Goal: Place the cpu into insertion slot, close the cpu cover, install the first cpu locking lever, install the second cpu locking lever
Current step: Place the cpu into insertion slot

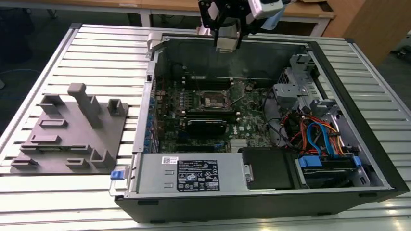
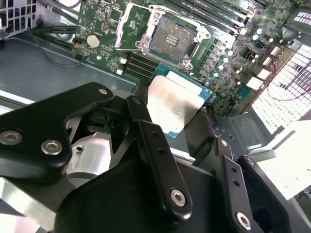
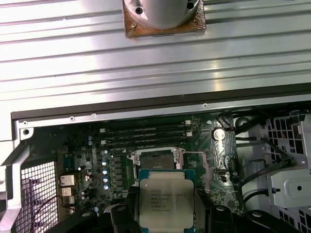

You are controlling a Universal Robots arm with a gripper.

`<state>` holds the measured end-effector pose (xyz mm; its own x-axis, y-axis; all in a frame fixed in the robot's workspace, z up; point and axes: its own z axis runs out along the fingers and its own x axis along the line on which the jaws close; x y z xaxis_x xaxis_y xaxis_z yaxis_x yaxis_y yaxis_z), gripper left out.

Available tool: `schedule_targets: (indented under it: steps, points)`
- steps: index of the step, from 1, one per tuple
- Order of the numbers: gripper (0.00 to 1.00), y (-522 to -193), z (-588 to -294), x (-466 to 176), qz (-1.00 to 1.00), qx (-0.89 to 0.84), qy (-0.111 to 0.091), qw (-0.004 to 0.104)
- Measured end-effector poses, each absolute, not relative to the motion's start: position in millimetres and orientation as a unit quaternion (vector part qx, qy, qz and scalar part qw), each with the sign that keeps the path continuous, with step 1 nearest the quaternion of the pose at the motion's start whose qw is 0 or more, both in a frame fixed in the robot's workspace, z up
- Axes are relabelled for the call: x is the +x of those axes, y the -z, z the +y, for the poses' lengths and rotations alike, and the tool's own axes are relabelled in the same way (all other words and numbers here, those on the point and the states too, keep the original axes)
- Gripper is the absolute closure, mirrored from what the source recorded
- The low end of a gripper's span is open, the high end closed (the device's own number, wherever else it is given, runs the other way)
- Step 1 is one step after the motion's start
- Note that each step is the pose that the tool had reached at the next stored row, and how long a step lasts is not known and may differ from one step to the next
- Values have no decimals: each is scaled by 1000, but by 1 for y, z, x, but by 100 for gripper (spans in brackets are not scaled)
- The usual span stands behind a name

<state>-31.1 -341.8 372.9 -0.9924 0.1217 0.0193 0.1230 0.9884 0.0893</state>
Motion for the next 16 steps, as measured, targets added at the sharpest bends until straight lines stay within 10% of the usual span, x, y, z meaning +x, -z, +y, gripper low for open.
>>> schedule_targets:
  steps: [16]
  points:
    - [46,-373,-342,-31,-994,-96,45,5]
